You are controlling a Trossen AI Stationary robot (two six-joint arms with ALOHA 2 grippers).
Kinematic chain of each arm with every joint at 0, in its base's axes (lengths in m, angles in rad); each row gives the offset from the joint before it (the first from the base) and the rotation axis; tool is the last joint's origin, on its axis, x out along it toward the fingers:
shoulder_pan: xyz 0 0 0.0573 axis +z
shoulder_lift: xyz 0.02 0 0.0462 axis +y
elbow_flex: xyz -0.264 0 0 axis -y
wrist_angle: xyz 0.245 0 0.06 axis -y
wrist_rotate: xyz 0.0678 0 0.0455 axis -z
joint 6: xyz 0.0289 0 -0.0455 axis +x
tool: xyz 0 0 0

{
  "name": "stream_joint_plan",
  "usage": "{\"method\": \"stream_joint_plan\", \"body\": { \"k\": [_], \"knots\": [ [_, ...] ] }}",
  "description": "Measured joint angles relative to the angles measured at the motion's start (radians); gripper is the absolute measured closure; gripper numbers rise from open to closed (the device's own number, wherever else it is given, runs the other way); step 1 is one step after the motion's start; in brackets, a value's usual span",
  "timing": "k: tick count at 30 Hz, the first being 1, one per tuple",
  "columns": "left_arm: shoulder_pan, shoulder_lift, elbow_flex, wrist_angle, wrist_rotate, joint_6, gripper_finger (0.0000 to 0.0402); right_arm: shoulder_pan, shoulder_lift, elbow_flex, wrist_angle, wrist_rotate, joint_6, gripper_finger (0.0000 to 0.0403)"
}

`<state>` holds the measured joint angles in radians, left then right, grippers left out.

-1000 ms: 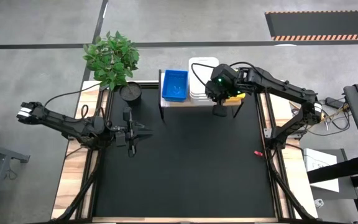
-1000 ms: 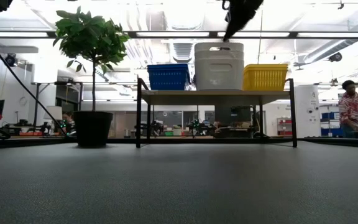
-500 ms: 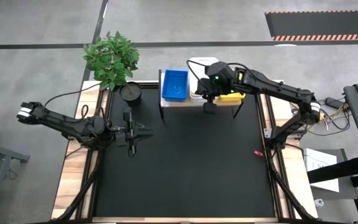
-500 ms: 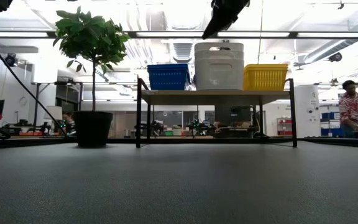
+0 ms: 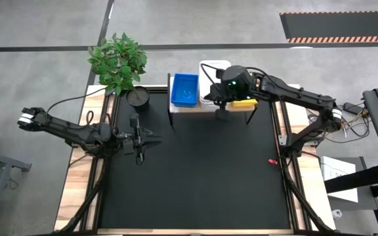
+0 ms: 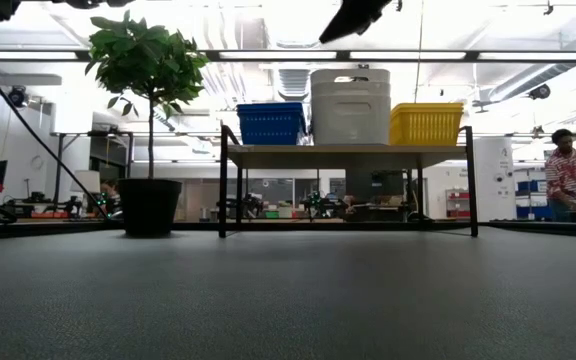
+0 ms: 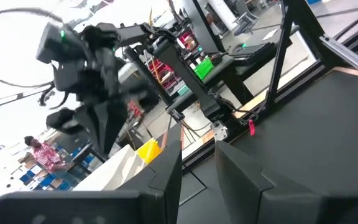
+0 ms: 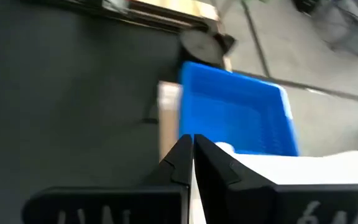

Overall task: Stack baskets on shelf by color
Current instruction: Adjust the blue bins on the shelf

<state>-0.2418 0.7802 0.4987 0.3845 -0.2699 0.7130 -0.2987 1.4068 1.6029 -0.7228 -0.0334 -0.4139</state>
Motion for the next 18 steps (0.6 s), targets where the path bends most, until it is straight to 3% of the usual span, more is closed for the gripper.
{"method": "stream_joint_plan", "body": {
  "k": [3,10,18],
  "knots": [
    [0.000,0.004,-0.004,-0.002,0.000,0.000,0.0320,0.032,-0.018,-0.015,-0.001,-0.053,0.001,0.0394],
    [0.000,0.032,-0.009,0.001,0.000,-0.001,0.0320,0.157,-0.084,-0.112,0.000,-0.062,0.028,0.0394],
    [0.021,0.164,0.023,0.079,-0.027,-0.027,0.0321,0.312,-0.232,-0.414,0.192,-0.045,0.111,0.0394]
  ]
}}
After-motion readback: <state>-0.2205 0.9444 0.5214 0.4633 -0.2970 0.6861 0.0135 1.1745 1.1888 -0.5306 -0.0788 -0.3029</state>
